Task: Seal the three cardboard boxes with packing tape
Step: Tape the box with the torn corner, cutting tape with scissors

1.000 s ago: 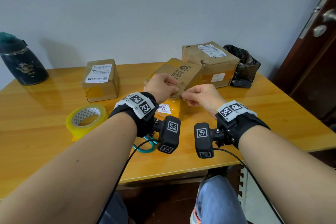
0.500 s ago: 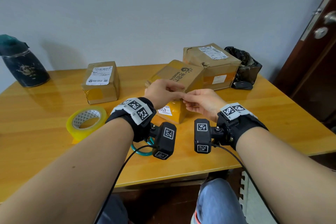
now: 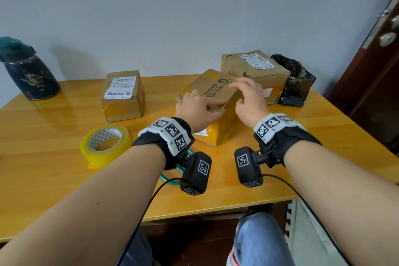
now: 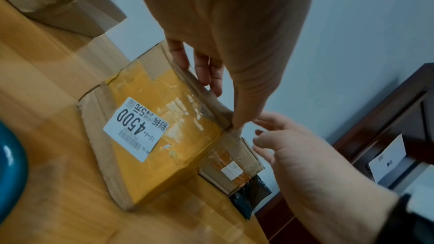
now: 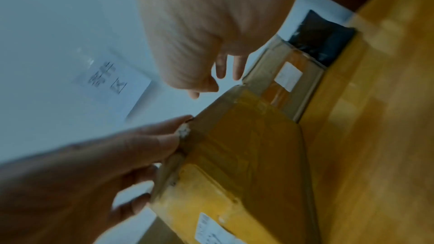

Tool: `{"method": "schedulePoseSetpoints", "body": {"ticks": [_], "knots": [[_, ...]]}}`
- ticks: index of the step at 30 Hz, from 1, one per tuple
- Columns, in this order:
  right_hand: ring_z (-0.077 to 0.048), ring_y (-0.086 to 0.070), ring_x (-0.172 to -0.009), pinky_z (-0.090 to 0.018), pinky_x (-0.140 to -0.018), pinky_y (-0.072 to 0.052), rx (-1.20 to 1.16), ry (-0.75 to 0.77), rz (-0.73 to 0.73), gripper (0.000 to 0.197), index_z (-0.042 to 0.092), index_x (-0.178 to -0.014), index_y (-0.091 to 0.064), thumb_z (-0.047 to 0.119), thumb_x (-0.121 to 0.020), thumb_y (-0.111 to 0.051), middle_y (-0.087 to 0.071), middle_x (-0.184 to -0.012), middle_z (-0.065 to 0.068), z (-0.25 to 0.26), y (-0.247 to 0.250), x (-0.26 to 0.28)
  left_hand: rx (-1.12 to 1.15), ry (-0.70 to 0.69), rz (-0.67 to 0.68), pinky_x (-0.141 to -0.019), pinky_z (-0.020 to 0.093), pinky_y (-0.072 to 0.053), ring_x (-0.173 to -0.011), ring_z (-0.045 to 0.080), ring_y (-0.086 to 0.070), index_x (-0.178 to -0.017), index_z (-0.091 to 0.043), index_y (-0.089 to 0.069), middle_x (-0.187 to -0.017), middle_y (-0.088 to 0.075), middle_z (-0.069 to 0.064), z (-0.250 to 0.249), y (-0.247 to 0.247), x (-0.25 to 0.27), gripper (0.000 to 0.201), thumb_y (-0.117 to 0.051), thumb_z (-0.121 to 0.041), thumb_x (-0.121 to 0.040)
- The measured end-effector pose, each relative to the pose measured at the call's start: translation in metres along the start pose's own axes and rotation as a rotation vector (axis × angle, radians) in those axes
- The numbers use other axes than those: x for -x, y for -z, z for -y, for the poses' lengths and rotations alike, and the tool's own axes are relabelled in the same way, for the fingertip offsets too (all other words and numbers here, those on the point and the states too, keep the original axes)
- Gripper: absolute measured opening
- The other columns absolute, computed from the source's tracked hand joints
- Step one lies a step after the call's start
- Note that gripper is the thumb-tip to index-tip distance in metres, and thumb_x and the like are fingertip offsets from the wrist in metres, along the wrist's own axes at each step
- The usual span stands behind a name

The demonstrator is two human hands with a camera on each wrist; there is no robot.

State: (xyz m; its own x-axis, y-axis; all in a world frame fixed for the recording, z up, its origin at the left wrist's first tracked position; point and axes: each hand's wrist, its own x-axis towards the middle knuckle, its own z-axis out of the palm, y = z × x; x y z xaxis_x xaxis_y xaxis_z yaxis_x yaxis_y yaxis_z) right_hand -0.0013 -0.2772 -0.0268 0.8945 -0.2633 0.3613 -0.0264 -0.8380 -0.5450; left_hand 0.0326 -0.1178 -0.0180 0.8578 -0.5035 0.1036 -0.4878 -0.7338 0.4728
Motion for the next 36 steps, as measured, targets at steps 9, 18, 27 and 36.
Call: {"method": "schedulePoseSetpoints", "body": {"ticks": [9, 18, 27, 36], "knots": [[-0.021, -0.051, -0.114, -0.031, -0.093, -0.04, 0.126, 0.191, 0.05, 0.025, 0.01, -0.117, -0.064, 0.016, -0.093, -0.059, -0.057, -0.119, -0.005, 0.007, -0.013, -0.004, 0.016, -0.001, 0.001, -0.103, 0.041, -0.034, -0.117, 0.023, -0.03, -0.129, -0.051, -0.051, -0.109, -0.034, -0.002, 0.024, 0.015, 0.008, 0.034, -0.05, -0.045, -0.095], [-0.023, -0.051, -0.1, -0.031, -0.079, -0.042, 0.048, 0.122, -0.043, 0.017, 0.008, -0.102, -0.068, 0.019, -0.091, -0.063, -0.052, -0.102, -0.004, 0.03, -0.029, 0.006, 0.228, -0.038, -0.047, -0.077, 0.007, -0.036, -0.092, 0.011, -0.051, -0.122, -0.017, -0.066, -0.097, -0.054, -0.005, 0.037, 0.027, 0.01, 0.032, -0.055, -0.007, -0.094], [-0.019, -0.051, -0.092, -0.026, -0.073, -0.036, 0.023, 0.105, -0.08, 0.013, 0.007, -0.095, -0.069, 0.018, -0.088, -0.067, -0.049, -0.093, 0.002, 0.03, -0.033, 0.004, 0.236, -0.037, -0.045, -0.088, 0.013, -0.037, -0.115, 0.017, -0.054, -0.121, -0.014, -0.067, -0.125, -0.063, 0.003, 0.039, 0.022, -0.005, 0.028, -0.058, -0.013, -0.095], [-0.019, -0.051, -0.095, -0.026, -0.078, -0.039, -0.049, 0.106, -0.111, 0.011, 0.006, -0.093, -0.071, 0.014, -0.085, -0.069, -0.052, -0.093, -0.001, 0.031, -0.038, 0.005, 0.04, -0.364, -0.267, -0.076, 0.044, -0.051, -0.086, 0.035, -0.053, -0.102, -0.002, -0.074, -0.093, -0.053, 0.022, 0.045, 0.001, -0.004, 0.02, -0.057, -0.001, -0.092]]}}
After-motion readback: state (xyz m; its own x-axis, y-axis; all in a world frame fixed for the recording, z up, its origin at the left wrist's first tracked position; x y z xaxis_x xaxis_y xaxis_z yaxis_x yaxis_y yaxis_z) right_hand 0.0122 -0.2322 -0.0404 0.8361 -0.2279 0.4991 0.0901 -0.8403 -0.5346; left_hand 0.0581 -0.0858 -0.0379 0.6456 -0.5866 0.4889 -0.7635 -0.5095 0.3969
